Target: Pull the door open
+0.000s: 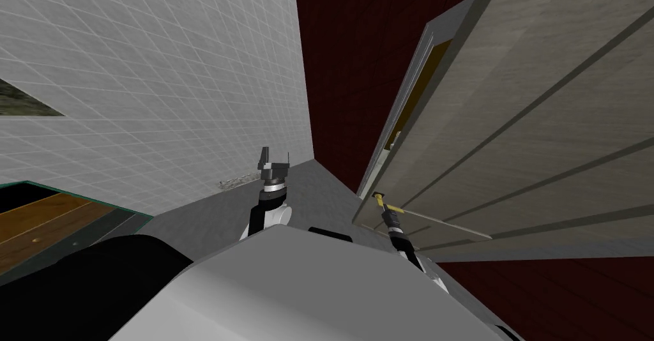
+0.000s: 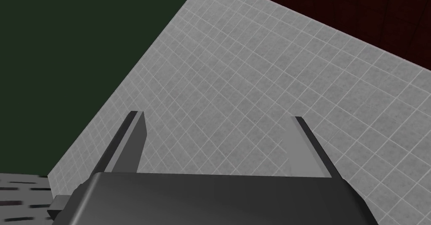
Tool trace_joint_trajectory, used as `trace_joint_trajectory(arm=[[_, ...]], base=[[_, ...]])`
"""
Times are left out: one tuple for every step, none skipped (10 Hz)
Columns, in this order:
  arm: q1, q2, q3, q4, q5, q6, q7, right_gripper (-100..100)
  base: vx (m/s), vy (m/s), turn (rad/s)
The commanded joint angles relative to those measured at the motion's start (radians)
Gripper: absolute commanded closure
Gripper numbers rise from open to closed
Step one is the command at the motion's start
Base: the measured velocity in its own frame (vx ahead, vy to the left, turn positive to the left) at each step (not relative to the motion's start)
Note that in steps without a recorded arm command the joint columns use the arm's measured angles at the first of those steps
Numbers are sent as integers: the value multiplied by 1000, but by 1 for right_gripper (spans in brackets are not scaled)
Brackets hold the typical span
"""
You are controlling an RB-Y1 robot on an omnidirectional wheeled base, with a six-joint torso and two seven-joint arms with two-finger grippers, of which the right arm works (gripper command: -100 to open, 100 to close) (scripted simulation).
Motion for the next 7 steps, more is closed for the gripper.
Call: trace_joint_trajectory(arm=[[15,-11,14,0,6,-19,-18,100],[23,-19,22,-3,10,-29,-28,100],[31,-27,30,-5,13,-39,-38,100],[39,-34,37,-8,17,-48,-47,100],[48,-43,46,-10,20,-59,-58,100],[48,-34,42,-25,19,-41,-47,100],[49,-32,42,-20,43,-49,-60,100]], base=[[-221,-60,124],[-210,-60,116],[-237,-62,109],[-233,-54,110],[-206,-62,109],[-92,-25,29],[-143,-9,53]])
